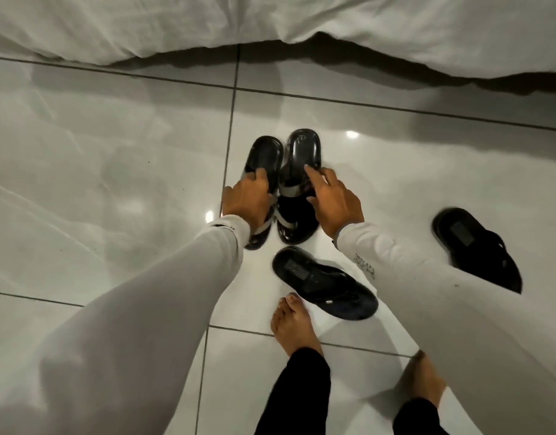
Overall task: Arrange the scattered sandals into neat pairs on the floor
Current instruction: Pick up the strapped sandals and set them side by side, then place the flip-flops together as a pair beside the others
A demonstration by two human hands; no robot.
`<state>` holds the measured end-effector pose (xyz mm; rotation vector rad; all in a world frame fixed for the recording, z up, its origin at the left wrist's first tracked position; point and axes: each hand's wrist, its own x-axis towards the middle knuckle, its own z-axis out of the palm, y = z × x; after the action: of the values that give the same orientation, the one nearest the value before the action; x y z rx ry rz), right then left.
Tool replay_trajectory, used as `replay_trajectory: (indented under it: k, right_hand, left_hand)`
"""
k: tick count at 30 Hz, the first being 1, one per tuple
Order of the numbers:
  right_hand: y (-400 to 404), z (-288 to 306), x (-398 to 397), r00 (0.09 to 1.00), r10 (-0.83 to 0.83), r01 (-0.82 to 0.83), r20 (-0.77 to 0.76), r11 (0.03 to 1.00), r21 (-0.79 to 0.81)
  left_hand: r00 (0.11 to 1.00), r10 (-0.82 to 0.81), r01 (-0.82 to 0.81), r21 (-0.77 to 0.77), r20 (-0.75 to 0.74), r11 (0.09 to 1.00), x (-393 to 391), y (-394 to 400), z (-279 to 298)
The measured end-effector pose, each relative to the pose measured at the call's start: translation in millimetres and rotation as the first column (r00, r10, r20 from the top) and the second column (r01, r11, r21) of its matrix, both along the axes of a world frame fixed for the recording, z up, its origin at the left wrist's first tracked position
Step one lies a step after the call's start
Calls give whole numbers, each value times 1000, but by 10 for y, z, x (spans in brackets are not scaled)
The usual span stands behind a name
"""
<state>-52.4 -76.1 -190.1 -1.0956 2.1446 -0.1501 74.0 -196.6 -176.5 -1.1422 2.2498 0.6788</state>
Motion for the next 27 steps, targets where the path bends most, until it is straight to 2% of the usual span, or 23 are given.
replay_trajectory:
  k: [4,6,12,15,18,21,27]
  right_hand:
    - [675,112,-247,999,1,8,-48,985,174]
    - [1130,113,-443,997,20,1,-70,955,296]
    - [2424,-35,-1233,976,165,-49,-142,801,597]
    - [2873,-162,-1642,941,274,-86,-198,762,642]
    - [3186,-242,-1907,909,377,-172,-175,725,667]
    - [3316,-135,-2013,883,443,-261,-152,734,627]
    - [3365,283,-2177,914,405,-338,-21,789,513]
  left_hand:
    - [988,91,-92,-3,-129,996,-1,456,106]
    - [984,132,-124,73,-123,990,28,806,89]
    - [970,123,-197,386,208,901,-134,2179,-248]
    - [932,198,-311,389,303,867,-308,2774,-446]
    - [889,320,-426,333,327,842,-434,3130,-547]
    - [907,285,-375,287,310,881,-555,3361,-389]
    - [974,91,-145,258,209,955,-1121,3628,70]
